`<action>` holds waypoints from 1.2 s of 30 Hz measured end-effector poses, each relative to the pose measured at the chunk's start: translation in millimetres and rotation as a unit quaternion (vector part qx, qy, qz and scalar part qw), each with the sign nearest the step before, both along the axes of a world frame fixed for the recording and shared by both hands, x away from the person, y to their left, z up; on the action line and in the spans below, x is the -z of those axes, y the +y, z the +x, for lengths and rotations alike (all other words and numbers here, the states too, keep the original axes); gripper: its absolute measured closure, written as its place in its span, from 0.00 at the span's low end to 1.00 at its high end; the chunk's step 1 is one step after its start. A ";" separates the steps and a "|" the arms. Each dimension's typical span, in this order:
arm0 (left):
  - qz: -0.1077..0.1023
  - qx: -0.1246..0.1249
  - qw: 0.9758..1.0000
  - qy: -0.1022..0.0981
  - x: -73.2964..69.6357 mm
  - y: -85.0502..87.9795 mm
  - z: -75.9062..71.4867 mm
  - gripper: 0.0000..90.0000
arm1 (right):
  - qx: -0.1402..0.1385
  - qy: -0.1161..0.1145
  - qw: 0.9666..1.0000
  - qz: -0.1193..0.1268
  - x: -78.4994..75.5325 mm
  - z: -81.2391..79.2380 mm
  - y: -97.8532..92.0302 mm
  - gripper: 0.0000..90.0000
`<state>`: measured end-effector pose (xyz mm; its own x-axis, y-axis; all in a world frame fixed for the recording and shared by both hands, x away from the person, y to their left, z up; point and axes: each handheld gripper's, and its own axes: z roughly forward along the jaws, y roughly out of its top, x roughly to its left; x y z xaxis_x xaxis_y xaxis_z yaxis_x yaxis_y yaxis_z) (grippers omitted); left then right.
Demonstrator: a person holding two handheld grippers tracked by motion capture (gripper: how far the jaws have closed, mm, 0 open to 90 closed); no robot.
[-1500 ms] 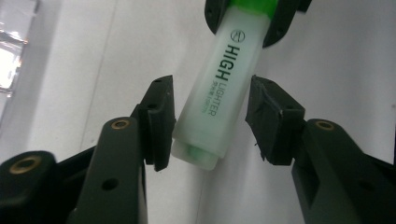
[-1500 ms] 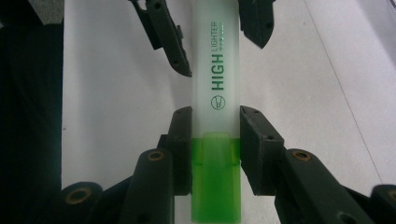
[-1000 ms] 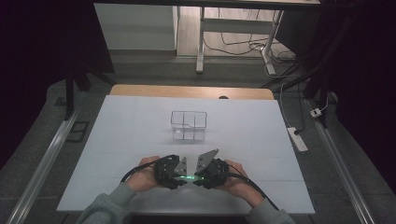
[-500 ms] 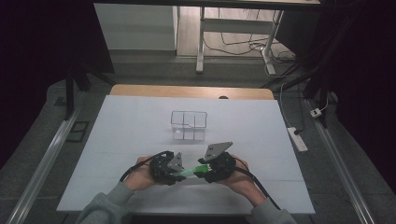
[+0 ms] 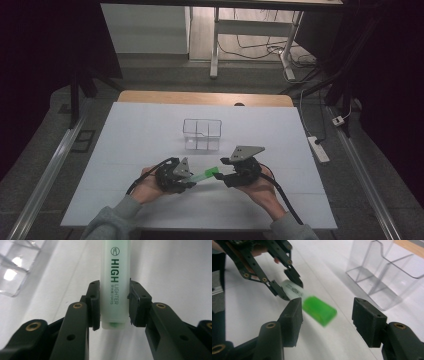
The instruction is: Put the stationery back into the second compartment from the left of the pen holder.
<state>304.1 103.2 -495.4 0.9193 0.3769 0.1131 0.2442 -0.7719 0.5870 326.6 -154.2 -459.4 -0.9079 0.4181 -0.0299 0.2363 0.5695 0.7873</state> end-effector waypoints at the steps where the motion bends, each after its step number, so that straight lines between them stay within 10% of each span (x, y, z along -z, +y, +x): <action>1: -0.006 -0.006 1.000 0.000 -0.3 1.8 0.6 0.73 | 0.006 -0.002 1.000 -0.002 -0.4 0.5 -1.3 0.45; 12: -0.068 -0.055 0.996 -0.027 -5.2 14.6 1.3 0.73 | 0.045 0.004 0.999 0.027 0.1 4.7 -8.5 0.41; 36: -0.074 -0.037 0.994 -0.068 3.3 -19.7 -10.5 0.72 | 0.045 0.039 0.997 0.053 11.0 2.9 2.8 0.40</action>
<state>293.6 83.5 -498.7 0.8687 0.4643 0.1727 0.2071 -0.6571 0.7248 329.5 -151.4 -470.5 -0.8640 0.4957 0.0882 0.3463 0.4581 0.8187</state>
